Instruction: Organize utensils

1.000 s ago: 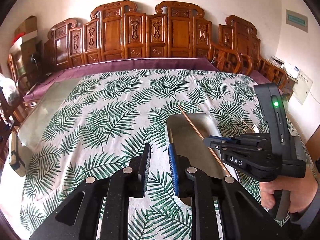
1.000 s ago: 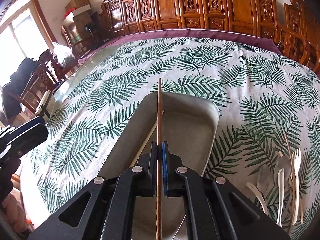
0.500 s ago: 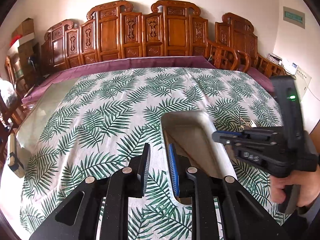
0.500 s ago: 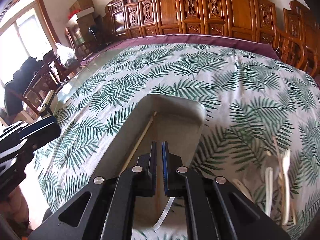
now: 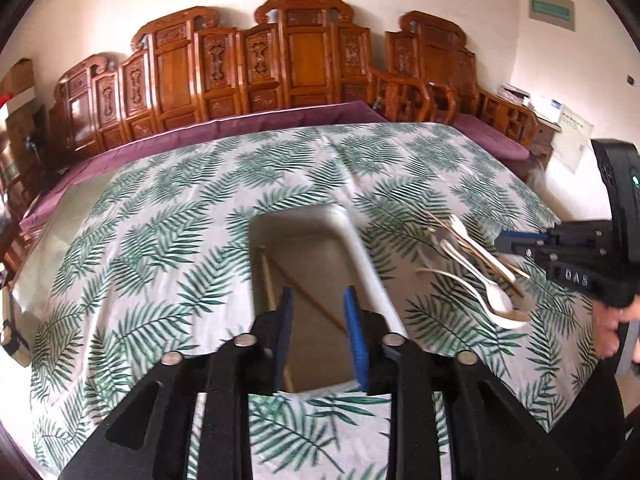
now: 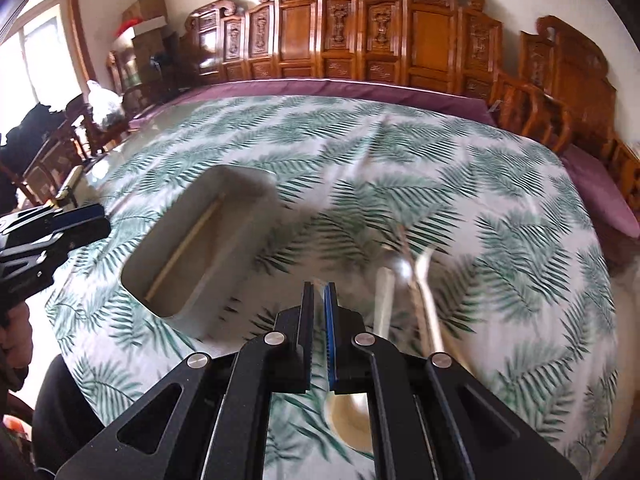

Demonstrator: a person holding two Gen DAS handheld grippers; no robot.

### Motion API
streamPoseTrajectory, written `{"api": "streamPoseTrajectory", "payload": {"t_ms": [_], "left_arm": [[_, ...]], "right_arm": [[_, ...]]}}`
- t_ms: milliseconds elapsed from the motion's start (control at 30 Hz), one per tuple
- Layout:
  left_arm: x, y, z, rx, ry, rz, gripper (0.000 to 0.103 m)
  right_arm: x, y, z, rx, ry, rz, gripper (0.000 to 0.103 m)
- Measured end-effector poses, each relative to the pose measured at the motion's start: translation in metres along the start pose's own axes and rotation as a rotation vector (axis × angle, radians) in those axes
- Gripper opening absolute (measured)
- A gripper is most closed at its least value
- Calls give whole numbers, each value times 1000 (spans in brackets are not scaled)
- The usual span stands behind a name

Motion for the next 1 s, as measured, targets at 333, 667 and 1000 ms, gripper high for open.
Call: {"api": "streamPoseTrajectory", "payload": {"t_ms": [333,667,1000], "left_arm": [[1,17,-45,77,43,21,28],[8,16,-63,57,60,35,28],[21,28,-78,44,73,64,28]], "right_arm": [[14,28,-27,19,23,80,20],[58,43,-34,39,-3,185,20],[80,43,-40,56,-41,238,20]]}}
Point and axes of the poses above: each gripper's, at about its wrist camera, not at the fingertips, and x roughly the way its jaws point, z to its left, y to its underside, the point moved 3 cm from there along x, roughly the way its jaws point, and after that the axes turned 9 degrees about -x, right-handed, at the moved point
